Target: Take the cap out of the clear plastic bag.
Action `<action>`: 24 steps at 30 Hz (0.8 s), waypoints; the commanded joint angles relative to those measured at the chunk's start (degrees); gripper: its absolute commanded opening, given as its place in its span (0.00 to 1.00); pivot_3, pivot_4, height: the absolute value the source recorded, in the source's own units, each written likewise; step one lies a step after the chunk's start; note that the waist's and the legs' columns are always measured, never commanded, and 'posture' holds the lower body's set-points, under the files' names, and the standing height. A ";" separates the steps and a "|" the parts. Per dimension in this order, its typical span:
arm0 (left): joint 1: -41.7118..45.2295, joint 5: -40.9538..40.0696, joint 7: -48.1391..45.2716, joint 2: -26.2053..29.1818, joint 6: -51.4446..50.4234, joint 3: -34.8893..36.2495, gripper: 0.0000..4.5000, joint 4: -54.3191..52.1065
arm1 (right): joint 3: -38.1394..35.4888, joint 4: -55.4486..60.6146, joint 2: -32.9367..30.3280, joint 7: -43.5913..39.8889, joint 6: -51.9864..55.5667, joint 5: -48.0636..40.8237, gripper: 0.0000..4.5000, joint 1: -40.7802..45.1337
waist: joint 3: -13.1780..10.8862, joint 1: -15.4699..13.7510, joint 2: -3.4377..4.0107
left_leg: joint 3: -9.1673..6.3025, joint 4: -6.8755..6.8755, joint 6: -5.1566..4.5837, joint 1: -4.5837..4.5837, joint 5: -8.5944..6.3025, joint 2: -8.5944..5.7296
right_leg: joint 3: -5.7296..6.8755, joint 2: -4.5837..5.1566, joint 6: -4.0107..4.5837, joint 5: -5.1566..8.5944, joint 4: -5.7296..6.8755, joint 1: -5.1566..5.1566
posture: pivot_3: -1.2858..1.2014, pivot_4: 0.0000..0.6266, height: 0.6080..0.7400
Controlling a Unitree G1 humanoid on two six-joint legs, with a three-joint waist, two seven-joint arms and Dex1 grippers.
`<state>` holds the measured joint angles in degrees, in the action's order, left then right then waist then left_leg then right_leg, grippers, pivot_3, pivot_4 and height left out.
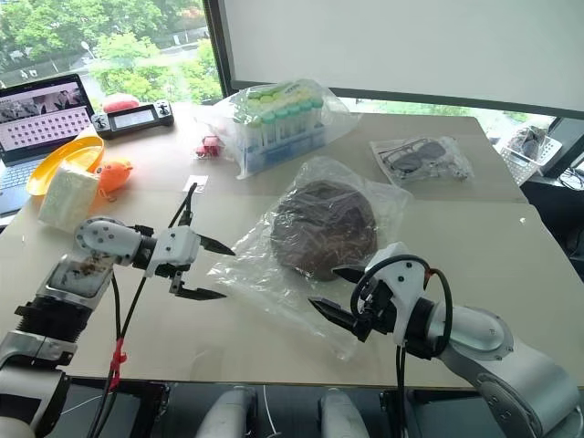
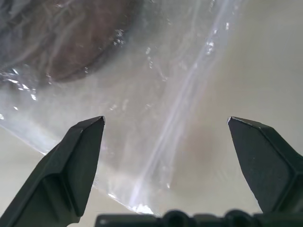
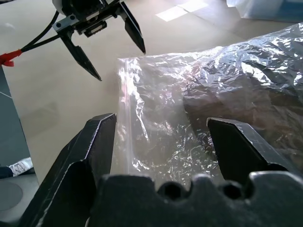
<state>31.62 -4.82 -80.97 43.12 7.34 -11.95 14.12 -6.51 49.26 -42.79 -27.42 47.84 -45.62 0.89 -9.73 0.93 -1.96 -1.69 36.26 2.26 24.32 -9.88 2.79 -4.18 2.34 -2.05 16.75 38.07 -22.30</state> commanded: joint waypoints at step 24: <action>3.36 6.92 13.19 -7.60 5.83 -2.70 0.98 -2.32 | -0.33 2.11 0.60 1.25 -1.43 0.96 0.83 -0.96 | 0.00 -0.06 0.00 | -0.01 0.02 0.00 0.01 0.00 -0.02 | 0.01 0.00 -0.01 0.00 0.02 0.02 | 0.52 0.24 1.00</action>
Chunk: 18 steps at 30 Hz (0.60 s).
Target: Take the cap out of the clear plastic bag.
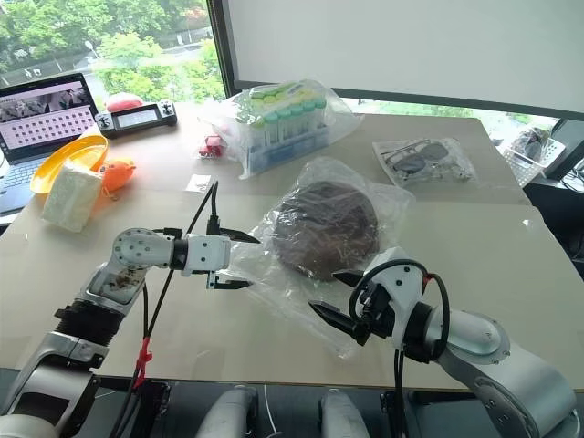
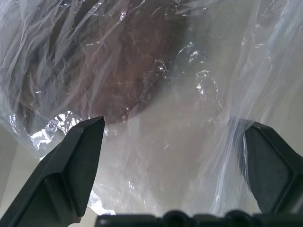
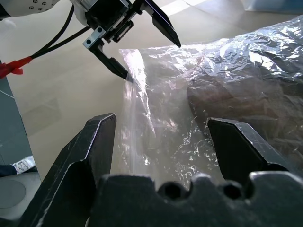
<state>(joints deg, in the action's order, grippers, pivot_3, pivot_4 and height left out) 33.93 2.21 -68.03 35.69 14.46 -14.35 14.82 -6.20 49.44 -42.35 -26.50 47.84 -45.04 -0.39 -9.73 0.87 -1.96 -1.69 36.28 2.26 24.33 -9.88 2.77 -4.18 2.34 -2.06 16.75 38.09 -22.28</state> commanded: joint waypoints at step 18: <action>2.39 2.13 2.18 -1.67 -1.39 -2.48 0.01 -0.19 | -0.93 2.76 0.31 1.45 -1.14 -0.59 0.83 1.25 | 0.00 0.00 0.00 | 0.00 0.00 0.00 0.00 0.00 -0.01 | 0.00 0.00 -0.01 0.00 0.00 0.00 | 0.52 0.24 1.00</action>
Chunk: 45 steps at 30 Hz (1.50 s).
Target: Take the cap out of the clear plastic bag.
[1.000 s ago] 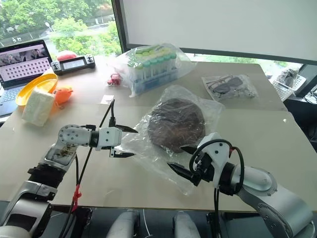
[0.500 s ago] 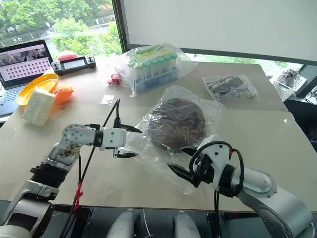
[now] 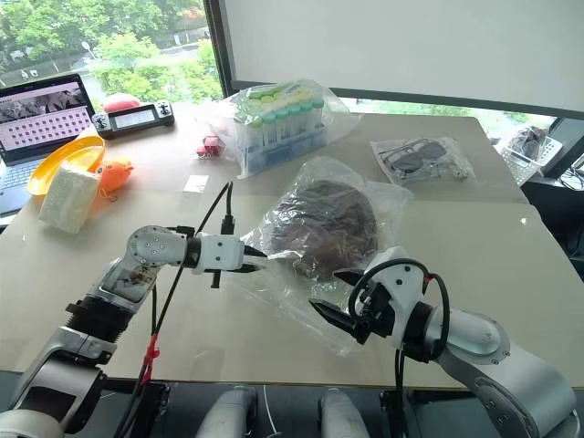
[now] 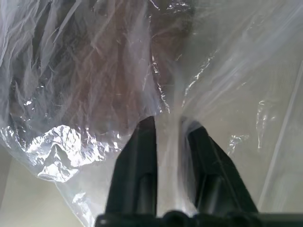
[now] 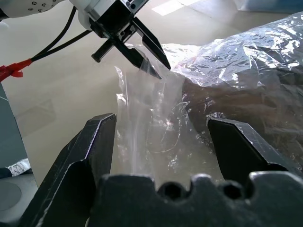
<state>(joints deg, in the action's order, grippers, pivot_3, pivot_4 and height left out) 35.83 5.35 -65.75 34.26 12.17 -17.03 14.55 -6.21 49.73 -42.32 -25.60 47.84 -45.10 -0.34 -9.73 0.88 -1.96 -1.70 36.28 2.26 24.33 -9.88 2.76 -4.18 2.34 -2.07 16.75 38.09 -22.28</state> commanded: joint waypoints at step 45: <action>33.35 -10.54 -12.03 -21.12 -2.04 6.89 0.01 33.81 | 27.23 -21.52 -2.79 -0.86 -8.81 36.68 0.83 21.75 | -0.02 -0.15 -0.02 | -0.21 0.31 -0.13 0.43 -0.07 -0.12 | 0.15 0.01 0.07 -0.06 0.07 -0.20 | 0.52 0.24 1.00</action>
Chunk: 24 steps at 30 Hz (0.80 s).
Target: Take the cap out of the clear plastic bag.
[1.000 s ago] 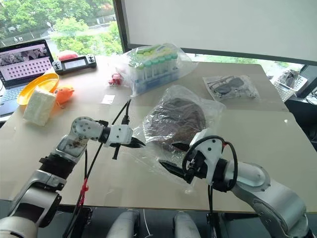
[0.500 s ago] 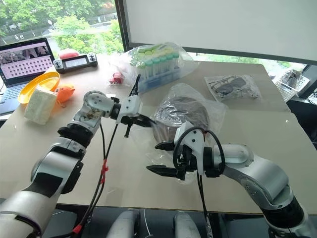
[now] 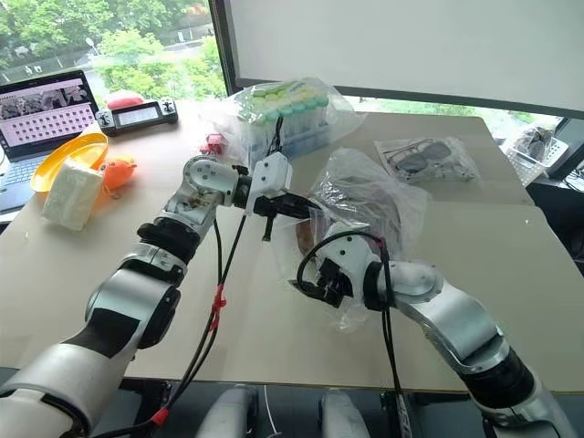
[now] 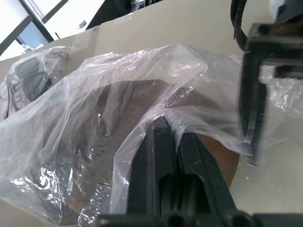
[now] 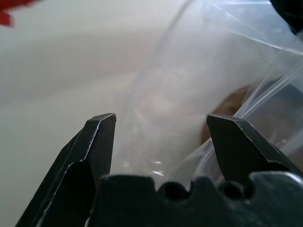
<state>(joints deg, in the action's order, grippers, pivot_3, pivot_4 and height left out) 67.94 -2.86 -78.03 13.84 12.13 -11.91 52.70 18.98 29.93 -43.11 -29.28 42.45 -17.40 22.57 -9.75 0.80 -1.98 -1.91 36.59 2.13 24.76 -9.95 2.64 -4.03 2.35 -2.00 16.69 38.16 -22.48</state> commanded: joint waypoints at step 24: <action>-2.80 -3.47 0.78 -3.31 -11.70 0.56 0.01 -14.99 | 7.40 -14.27 9.86 6.69 -1.16 33.57 0.83 -3.88 | 0.02 0.77 0.03 | 0.01 0.01 0.00 -0.35 0.00 -0.01 | -0.05 0.00 -0.04 0.02 0.06 0.27 | 0.52 0.24 1.00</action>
<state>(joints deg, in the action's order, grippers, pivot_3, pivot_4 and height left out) 64.43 -4.74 -77.41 10.90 0.78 -11.93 40.79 25.09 18.86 -33.57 -22.33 39.59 14.94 20.12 -9.73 1.57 -1.95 -1.89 36.60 2.13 24.39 -9.95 2.63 -4.08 2.35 -2.07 16.73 38.23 -22.20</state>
